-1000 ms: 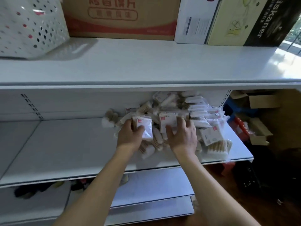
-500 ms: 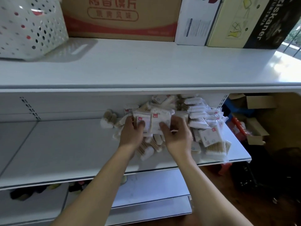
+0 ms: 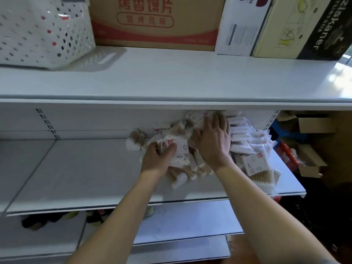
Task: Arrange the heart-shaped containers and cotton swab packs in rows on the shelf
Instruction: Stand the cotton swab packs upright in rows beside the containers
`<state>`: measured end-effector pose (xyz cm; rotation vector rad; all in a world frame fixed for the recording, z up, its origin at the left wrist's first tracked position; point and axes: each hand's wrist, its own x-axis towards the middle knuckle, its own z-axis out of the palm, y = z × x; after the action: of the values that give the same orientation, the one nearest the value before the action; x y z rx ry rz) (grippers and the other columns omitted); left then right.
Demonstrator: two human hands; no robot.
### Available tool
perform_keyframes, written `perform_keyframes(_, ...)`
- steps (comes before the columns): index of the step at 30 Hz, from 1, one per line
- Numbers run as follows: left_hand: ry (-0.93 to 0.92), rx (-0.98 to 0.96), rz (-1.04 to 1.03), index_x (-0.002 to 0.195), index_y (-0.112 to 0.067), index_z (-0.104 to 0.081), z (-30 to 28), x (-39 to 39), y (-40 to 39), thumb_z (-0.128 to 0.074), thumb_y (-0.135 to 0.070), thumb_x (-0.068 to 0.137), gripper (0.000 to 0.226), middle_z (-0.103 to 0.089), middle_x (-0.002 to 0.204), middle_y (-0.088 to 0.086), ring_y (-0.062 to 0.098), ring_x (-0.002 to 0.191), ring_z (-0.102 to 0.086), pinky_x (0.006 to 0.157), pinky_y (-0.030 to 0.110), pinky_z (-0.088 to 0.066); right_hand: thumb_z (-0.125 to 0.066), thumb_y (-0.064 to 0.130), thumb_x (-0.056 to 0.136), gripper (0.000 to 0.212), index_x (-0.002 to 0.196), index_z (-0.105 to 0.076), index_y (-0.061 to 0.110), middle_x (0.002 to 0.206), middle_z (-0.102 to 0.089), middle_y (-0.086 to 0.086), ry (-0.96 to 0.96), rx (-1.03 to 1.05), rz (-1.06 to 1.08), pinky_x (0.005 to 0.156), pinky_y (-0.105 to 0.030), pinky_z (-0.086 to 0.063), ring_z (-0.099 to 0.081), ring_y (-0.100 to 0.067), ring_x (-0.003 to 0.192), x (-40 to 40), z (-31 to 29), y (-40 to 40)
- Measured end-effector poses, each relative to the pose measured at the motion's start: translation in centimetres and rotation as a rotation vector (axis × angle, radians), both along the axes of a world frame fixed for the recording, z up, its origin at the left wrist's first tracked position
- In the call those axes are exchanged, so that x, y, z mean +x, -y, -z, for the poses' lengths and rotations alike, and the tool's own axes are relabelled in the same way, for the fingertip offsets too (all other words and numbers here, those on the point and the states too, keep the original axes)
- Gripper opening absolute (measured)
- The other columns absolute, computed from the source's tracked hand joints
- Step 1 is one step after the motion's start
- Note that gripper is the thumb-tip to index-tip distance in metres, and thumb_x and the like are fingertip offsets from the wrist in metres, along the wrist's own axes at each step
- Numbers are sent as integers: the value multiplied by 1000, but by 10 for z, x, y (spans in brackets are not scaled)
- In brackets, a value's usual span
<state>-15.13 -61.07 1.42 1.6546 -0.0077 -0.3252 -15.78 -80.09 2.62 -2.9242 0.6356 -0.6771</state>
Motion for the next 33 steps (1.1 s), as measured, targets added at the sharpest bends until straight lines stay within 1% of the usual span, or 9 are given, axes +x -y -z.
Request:
perform_keyframes(4,-11,-22,-9,114,-26,-62,-3,0,-7,-73,-71,52,77,-70,112,-1,24,99,-70,84,50,-60,-47,48,92,71,147,-32,6,157,-28,-26,-82,-49,80,123,-49,-5,-13,-40,149,23,2,0)
perform_keyframes(8,-54,-52,-32,117,-22,-58,-10,-1,-10,-76,-47,77,50,-68,113,3,24,94,-71,75,47,-63,-58,44,86,49,121,-56,9,129,-57,-20,26,-103,43,119,-51,-19,-41,-38,130,30,-6,4)
perform_keyframes(11,-98,-112,-102,119,-17,-53,-12,3,-8,-69,-30,92,34,-65,114,7,27,93,-70,71,44,-63,-66,47,81,43,104,-61,11,106,-62,-16,301,17,-53,99,-47,-41,-52,-36,106,12,-14,-8)
perform_keyframes(14,-96,-174,-168,128,-14,-49,-15,5,0,-68,-31,93,44,-65,120,10,28,95,-70,60,37,-62,-62,47,81,42,104,-62,12,103,-60,-11,472,206,-213,79,-39,-43,-53,-33,96,-19,-8,-41)
perform_keyframes(17,-146,-255,-161,127,-23,-52,-13,1,7,-59,-53,93,46,-69,118,4,23,93,-73,61,34,-60,-64,49,82,42,105,-64,14,103,-58,-9,448,257,-299,73,-38,-45,-54,-32,93,-47,15,-71)
perform_keyframes(19,-179,-237,-158,117,-27,-60,-11,-3,8,-59,-71,79,59,-71,112,2,22,92,-73,66,39,-62,-63,51,86,41,109,-66,17,107,-58,-7,443,288,-307,74,-36,-45,-54,-30,95,-59,28,-80)
perform_keyframes(24,-110,-213,-190,119,-13,-63,-2,-6,-12,-75,-34,86,41,-73,109,11,25,87,-75,64,40,-62,-44,35,98,41,132,-61,19,128,-60,-2,312,351,-441,91,-35,-46,-52,-26,113,-73,41,-78)
perform_keyframes(29,-96,-196,-264,117,-8,-62,11,-6,-38,-77,-28,87,39,-74,102,12,22,81,-76,62,39,-62,-46,32,88,40,110,-71,10,104,-67,-11,275,269,-220,71,-41,-53,-57,-38,94,-75,58,-49)
perform_keyframes(33,-72,-180,-282,118,-10,-61,26,-18,-40,-78,-26,85,41,-72,106,15,26,82,-76,62,40,-62,-60,38,81,33,104,-73,19,105,-61,-12,108,153,-212,66,-38,-49,-53,-37,92,-80,69,-54)
